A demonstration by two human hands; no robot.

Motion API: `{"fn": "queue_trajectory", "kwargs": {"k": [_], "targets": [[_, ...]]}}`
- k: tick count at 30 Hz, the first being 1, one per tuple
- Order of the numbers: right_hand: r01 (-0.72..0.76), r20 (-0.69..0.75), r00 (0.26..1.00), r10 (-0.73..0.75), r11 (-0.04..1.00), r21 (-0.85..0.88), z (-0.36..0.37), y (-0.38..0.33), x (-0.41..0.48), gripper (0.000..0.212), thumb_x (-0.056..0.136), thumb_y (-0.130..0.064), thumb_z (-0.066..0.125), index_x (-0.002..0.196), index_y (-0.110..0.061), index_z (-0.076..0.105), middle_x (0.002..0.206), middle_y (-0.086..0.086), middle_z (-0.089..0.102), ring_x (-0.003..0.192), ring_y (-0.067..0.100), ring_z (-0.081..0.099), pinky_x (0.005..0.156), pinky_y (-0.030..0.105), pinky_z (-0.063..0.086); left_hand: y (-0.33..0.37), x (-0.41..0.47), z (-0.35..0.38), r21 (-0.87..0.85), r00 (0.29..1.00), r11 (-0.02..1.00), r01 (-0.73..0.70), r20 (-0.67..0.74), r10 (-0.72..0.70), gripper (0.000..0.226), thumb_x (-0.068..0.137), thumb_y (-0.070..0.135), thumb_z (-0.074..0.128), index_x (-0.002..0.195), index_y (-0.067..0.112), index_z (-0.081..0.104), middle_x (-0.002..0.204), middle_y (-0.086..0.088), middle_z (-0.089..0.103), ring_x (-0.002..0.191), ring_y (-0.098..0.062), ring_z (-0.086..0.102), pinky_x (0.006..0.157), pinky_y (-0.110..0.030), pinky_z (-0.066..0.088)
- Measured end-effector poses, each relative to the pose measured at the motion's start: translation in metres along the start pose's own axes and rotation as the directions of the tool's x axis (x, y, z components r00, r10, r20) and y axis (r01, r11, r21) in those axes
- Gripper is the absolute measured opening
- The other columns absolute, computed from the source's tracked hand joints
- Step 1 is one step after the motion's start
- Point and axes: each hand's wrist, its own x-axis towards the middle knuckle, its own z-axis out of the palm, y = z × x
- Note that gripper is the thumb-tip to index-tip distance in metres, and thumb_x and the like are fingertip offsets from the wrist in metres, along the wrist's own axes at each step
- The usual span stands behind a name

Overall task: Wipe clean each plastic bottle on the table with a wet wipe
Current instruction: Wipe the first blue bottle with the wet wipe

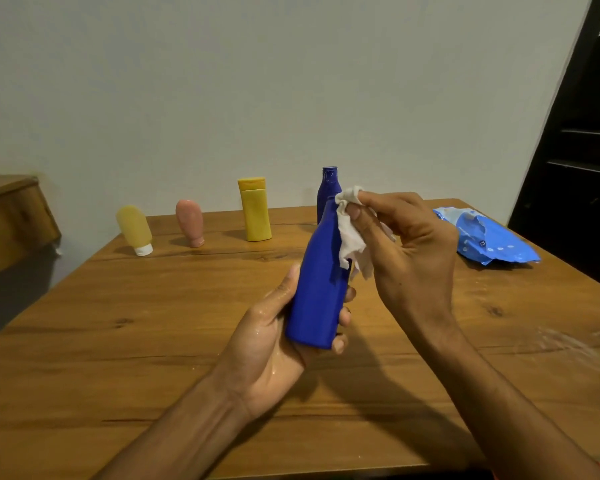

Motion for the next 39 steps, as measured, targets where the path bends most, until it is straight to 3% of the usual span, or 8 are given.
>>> {"fn": "queue_trajectory", "kwargs": {"k": [8,14,18,21,28,32,37,39], "targets": [[-0.027,0.215,0.976,0.019,0.999,0.033,-0.001,-0.001,-0.002,0.02,0.085,-0.018,0.065,0.104,-0.015,0.068,0.096,0.0,0.064,0.09,0.001,0.059,0.069,0.009,0.044,0.008,0.003,-0.001,-0.028,0.997,0.999,-0.045,-0.063,0.043,0.044,0.093,0.04,0.047,0.116,0.012,0.072,0.098,-0.018,0.065,0.075,-0.021,0.063,0.057,-0.031,0.054],[-0.014,0.064,0.998,0.018,0.997,-0.07,-0.003,0.002,0.001,0.019,0.086,-0.02,0.065,0.104,-0.016,0.07,0.093,0.001,0.063,0.087,0.004,0.058,0.065,0.008,0.042,-0.006,0.001,-0.001,0.075,0.995,0.997,-0.01,-0.094,0.017,0.047,0.089,0.038,0.049,0.123,0.009,0.064,0.101,-0.019,0.068,0.076,-0.024,0.063,0.056,-0.033,0.054],[0.071,0.173,0.984,-0.045,0.986,-0.149,-0.003,-0.001,-0.002,0.019,0.087,-0.017,0.063,0.105,-0.016,0.068,0.094,0.0,0.059,0.088,-0.001,0.053,0.068,0.005,0.04,-0.001,0.003,-0.002,0.12,0.99,0.991,-0.061,-0.118,0.076,0.041,0.089,0.039,0.053,0.116,0.014,0.071,0.104,-0.019,0.067,0.079,-0.025,0.063,0.06,-0.035,0.053],[0.102,0.123,0.989,-0.079,0.977,-0.189,-0.004,0.0,-0.001,0.02,0.086,-0.016,0.064,0.106,-0.014,0.068,0.093,0.0,0.058,0.088,-0.001,0.053,0.069,0.006,0.04,-0.004,0.004,-0.006,0.161,0.99,0.984,-0.07,-0.111,0.089,0.045,0.09,0.042,0.058,0.124,0.013,0.065,0.109,-0.02,0.066,0.084,-0.026,0.063,0.062,-0.036,0.053],[0.132,0.204,0.973,-0.108,0.985,-0.108,-0.006,0.0,0.002,0.018,0.087,-0.016,0.062,0.104,-0.017,0.068,0.093,-0.002,0.059,0.087,-0.001,0.055,0.069,0.007,0.041,0.001,0.003,-0.001,0.1,0.99,0.992,-0.075,-0.113,0.086,0.043,0.09,0.039,0.051,0.12,0.012,0.066,0.102,-0.019,0.067,0.076,-0.024,0.063,0.058,-0.034,0.053],[0.024,0.116,0.993,-0.017,0.998,-0.054,-0.005,-0.001,0.003,0.018,0.087,-0.016,0.064,0.103,-0.015,0.07,0.092,-0.001,0.063,0.083,-0.002,0.056,0.065,0.007,0.04,-0.001,0.003,-0.001,0.095,0.994,0.994,-0.047,-0.097,0.057,0.046,0.093,0.038,0.047,0.128,0.011,0.06,0.105,-0.019,0.067,0.079,-0.024,0.063,0.058,-0.033,0.054],[-0.06,0.382,0.923,0.048,0.998,0.018,-0.009,-0.002,0.001,0.018,0.083,-0.015,0.067,0.099,-0.019,0.071,0.093,-0.002,0.063,0.086,0.001,0.057,0.065,0.009,0.042,0.006,0.004,0.001,0.001,0.99,0.996,-0.085,-0.111,0.084,0.043,0.09,0.038,0.049,0.121,0.014,0.067,0.1,-0.016,0.068,0.075,-0.022,0.063,0.056,-0.032,0.053],[-0.085,0.354,0.933,0.065,0.996,0.039,-0.008,0.001,0.002,0.019,0.082,-0.016,0.068,0.1,-0.018,0.071,0.094,0.0,0.065,0.085,0.002,0.059,0.064,0.011,0.045,0.008,0.004,0.002,-0.024,0.991,0.997,-0.078,-0.11,0.075,0.045,0.089,0.038,0.05,0.124,0.014,0.064,0.1,-0.016,0.067,0.075,-0.021,0.063,0.055,-0.032,0.053]]}}
